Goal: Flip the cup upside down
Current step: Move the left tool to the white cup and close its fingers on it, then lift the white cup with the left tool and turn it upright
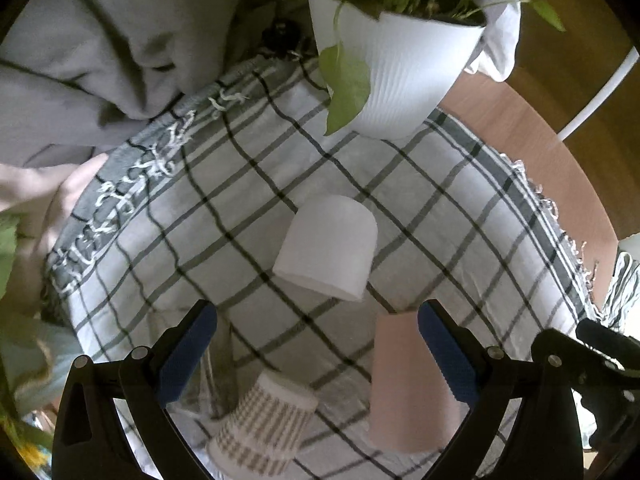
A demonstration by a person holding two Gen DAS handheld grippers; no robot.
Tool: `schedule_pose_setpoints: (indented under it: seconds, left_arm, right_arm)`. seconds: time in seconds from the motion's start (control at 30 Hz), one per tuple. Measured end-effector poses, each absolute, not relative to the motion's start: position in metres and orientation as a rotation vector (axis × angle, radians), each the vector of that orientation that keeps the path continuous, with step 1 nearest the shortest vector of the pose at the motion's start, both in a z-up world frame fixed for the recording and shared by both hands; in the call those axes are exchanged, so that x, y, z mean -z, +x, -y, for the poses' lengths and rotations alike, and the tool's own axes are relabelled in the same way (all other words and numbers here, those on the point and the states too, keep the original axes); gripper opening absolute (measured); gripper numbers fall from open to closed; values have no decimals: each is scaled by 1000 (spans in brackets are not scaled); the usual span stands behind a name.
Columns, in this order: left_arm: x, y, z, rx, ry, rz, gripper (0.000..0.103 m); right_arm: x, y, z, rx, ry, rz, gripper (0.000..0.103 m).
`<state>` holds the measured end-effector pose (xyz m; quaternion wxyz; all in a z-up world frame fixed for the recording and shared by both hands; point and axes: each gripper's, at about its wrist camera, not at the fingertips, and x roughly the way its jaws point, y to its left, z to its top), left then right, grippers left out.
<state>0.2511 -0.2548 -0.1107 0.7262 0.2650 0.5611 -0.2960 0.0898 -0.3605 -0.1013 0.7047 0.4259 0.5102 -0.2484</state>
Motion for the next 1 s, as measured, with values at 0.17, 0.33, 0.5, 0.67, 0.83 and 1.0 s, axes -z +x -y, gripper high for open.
schedule_pose_setpoints:
  seconds: [0.17,0.33,0.5,0.67,0.83,1.0]
  left_arm:
    - [135,271,265,674,596,-1294,102]
    - [157,283,274,688,615,-1338,101]
    - [172,291,281,698,633,-1349,99]
    - [186,296,288,705,636,-1370,90]
    - [200,293,294,720,617,-1394,73]
    - [195,289,293,712,599,-1377,73]
  right_arm:
    - [117,102,364,571,994,-1171,101]
    - [127,111,362,587,1026,-1187,101]
    - [137,116,362,601,1046,-1214,101]
    - [145,120,363,619,1049,-1227,101]
    - [149,122,365,631,1049,-1236,101]
    - [154,125,366,625,1027,-1247,101]
